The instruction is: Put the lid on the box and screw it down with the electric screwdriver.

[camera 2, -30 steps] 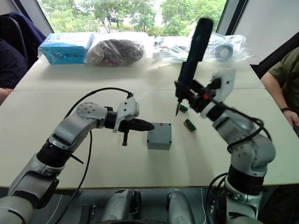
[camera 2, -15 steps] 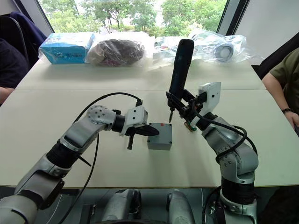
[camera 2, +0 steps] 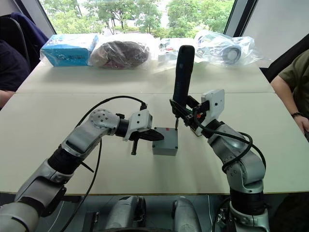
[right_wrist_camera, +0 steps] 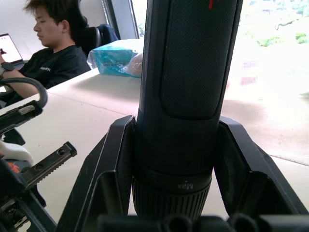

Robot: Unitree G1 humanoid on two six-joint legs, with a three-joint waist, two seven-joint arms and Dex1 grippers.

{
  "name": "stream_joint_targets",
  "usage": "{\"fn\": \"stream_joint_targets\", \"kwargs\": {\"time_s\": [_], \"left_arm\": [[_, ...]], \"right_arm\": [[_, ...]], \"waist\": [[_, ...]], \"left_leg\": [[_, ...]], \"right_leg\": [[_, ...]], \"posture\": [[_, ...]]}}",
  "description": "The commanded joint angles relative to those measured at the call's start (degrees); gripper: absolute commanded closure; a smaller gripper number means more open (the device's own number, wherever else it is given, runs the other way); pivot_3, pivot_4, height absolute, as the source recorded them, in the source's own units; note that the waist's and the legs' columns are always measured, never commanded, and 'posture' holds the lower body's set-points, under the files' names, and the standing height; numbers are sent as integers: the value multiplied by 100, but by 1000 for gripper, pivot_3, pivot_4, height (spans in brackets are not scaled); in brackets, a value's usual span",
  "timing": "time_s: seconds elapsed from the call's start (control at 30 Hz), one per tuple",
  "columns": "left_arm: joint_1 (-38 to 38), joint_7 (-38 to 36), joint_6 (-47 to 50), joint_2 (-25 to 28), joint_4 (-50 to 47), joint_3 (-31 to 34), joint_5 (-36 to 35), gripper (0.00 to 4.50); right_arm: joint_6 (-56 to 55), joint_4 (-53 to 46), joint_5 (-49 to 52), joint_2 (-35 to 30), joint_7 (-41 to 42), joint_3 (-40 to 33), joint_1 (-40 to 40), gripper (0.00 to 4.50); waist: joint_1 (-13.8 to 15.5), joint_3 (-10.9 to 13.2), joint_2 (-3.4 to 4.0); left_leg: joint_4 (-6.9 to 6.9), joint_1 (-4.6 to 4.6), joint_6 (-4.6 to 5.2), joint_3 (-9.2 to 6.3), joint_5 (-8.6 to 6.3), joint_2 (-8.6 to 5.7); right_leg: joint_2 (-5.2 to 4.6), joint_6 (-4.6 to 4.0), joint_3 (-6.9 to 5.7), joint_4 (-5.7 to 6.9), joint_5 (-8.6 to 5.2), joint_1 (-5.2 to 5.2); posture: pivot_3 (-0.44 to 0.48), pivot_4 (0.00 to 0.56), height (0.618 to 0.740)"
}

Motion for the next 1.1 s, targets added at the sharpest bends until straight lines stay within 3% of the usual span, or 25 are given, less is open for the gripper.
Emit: {"fn": "stream_joint_targets", "kwargs": {"time_s": [0.03, 0.37, 1.1], "left_arm": [[88, -30, 78, 65, -33, -3, 86, 4500], [138, 3, 143, 3, 12, -22, 114, 4500], [255, 41, 134, -41, -36, -44, 126, 4500]], "right_arm": [[-354, 4, -237, 27, 18, 121, 411, 2718], [-736, 243, -656, 346, -335, 655, 864, 2718], [-883, 173, -741, 262, -360, 619, 943, 2718]], "waist": [[2, -7, -9], [-4, -48, -31], [-1, -80, -34]], "left_leg": [[0, 1, 0, 0, 0, 0], [-1, 26, 1, -1, -1, 4], [-15, 81, 7, -1, -10, 5]], "right_leg": [[0, 0, 0, -1, 0, 2], [0, -5, 0, -2, -3, 26], [-9, -31, 0, -18, -18, 79]], "posture": [[0, 150, 740], [0, 150, 740], [0, 150, 740]]}}
